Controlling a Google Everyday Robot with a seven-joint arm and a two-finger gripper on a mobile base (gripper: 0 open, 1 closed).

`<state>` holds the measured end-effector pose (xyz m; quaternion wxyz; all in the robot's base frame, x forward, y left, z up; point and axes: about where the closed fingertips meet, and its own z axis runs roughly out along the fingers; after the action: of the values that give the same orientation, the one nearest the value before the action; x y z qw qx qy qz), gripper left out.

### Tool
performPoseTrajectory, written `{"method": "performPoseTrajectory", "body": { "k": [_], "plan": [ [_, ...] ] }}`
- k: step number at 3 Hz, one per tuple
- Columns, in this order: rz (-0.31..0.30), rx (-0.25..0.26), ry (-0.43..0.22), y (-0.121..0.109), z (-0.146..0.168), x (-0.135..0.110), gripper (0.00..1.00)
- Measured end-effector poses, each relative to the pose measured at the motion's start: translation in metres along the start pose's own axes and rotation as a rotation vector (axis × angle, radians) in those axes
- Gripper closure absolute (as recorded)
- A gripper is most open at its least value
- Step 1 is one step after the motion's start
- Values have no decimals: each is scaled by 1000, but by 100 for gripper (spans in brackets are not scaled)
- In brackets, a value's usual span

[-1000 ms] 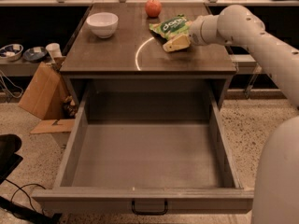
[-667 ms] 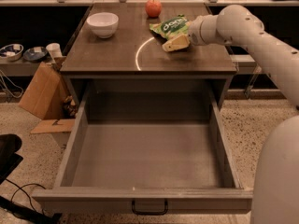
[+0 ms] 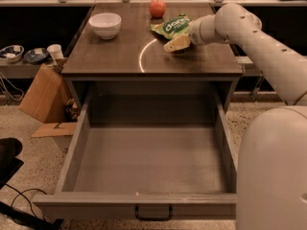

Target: Place green rice chip bag into top drawer

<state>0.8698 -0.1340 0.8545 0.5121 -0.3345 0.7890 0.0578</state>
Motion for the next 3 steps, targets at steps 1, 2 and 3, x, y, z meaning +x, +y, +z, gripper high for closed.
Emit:
{"method": "performPoseTrajectory", "body": {
  "k": [1, 2, 3],
  "plan": [
    [1, 2, 1, -1, 0, 0, 18],
    [1, 2, 1, -1, 0, 0, 49],
    [1, 2, 1, -1, 0, 0, 73]
  ]
}}
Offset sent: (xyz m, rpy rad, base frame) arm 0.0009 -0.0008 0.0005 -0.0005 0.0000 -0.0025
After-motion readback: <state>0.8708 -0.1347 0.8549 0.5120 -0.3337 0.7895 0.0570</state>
